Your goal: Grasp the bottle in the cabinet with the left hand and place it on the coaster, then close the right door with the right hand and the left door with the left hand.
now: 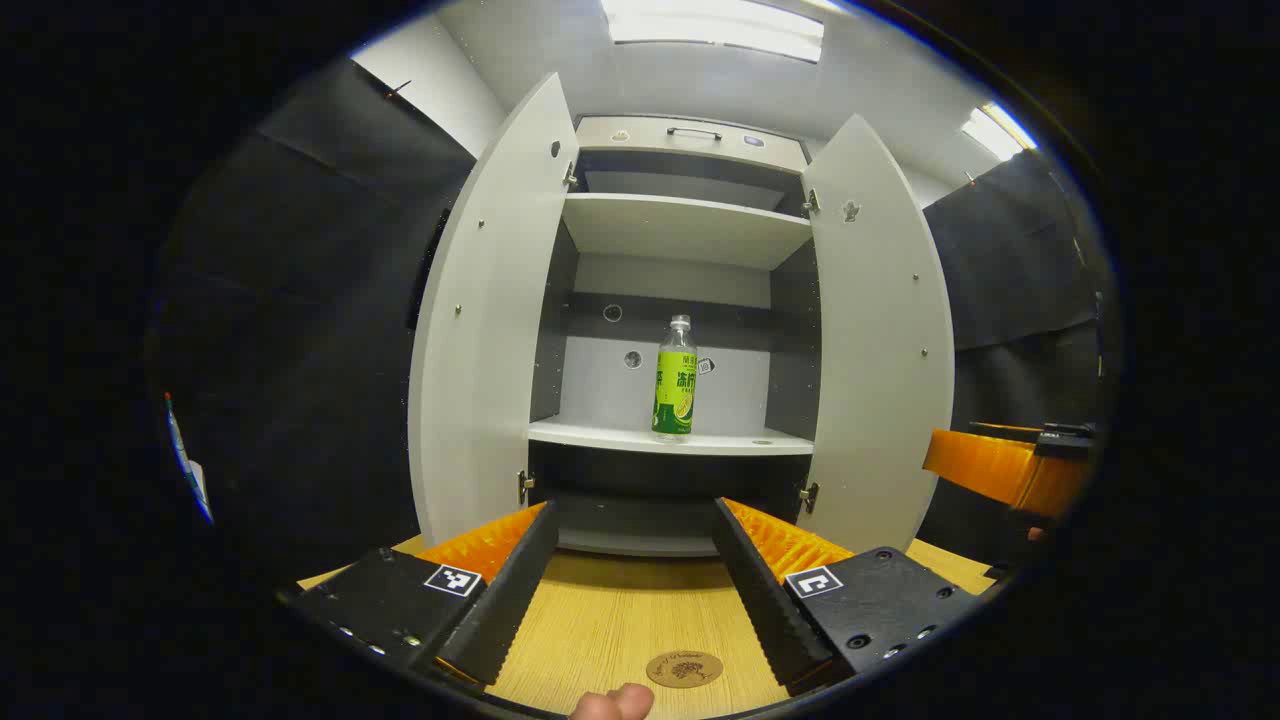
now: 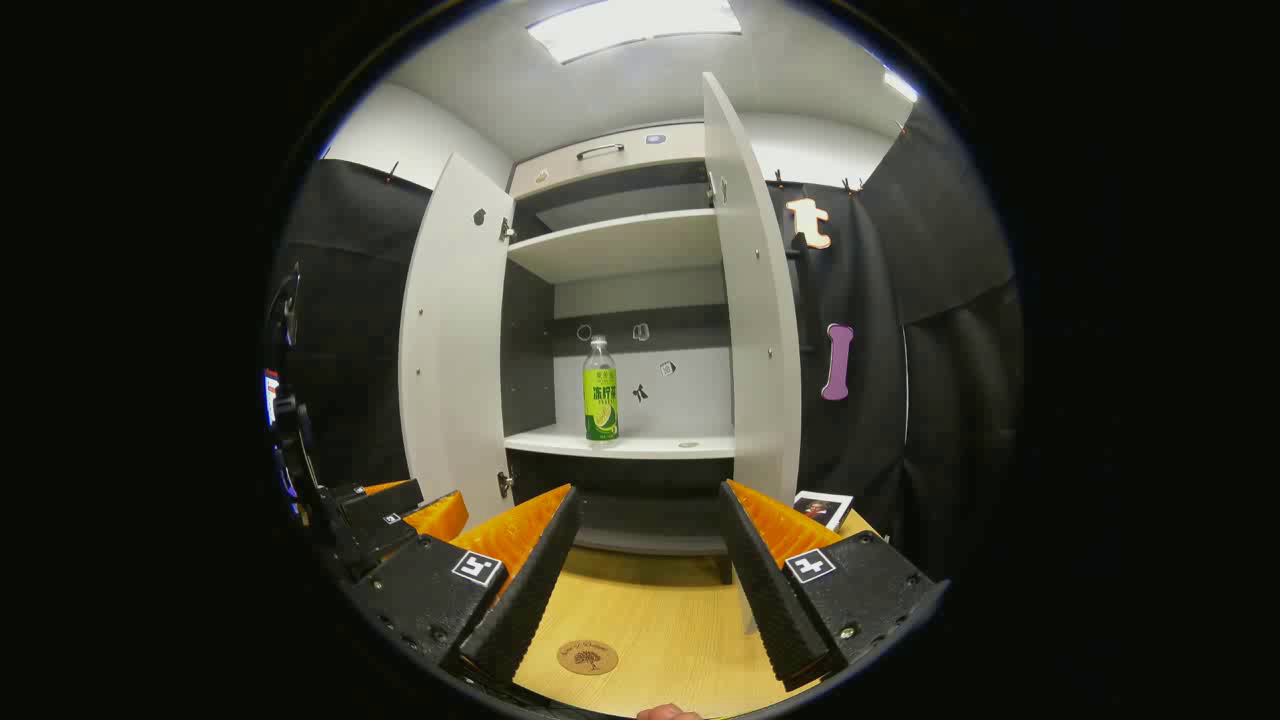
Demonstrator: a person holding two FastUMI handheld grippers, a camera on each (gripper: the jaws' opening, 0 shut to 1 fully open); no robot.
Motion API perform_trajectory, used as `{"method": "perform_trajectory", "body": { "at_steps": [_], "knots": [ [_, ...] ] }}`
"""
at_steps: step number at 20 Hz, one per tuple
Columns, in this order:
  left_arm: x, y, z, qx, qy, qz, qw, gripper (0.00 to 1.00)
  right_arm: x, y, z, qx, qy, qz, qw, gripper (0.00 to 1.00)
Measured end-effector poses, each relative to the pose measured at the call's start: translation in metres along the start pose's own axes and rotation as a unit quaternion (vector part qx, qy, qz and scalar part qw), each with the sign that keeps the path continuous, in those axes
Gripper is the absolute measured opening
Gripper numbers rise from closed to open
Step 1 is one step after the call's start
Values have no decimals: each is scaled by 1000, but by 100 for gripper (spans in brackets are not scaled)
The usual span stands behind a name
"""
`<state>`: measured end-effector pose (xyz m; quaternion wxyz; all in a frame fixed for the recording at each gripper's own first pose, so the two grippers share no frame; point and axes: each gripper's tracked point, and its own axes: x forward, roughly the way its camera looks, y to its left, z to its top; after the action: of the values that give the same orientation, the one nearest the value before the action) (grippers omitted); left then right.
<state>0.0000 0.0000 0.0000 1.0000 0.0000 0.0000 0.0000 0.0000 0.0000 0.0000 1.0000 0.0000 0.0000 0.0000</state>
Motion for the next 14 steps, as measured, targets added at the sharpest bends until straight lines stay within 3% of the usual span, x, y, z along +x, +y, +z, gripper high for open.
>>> {"method": "perform_trajectory", "body": {
  "at_steps": [6, 7, 8, 14],
  "knots": [
    [0, -2, 7, 6, -15, -2, 1000, 94, 4, -11, 4, -2, -4, -13, 1000, 85],
    [0, -2, 6, 7, -13, -2, 1000, 89, 4, -11, 3, 0, -3, -13, 1000, 85],
    [0, -2, 5, 7, -11, -2, 1000, 94, 4, -11, 3, 4, -1, -14, 1000, 85],
    [-2, -1, 7, 6, -13, 2, 1000, 94, 3, -12, -1, 0, 2, -18, 1000, 85]
  ]
}}
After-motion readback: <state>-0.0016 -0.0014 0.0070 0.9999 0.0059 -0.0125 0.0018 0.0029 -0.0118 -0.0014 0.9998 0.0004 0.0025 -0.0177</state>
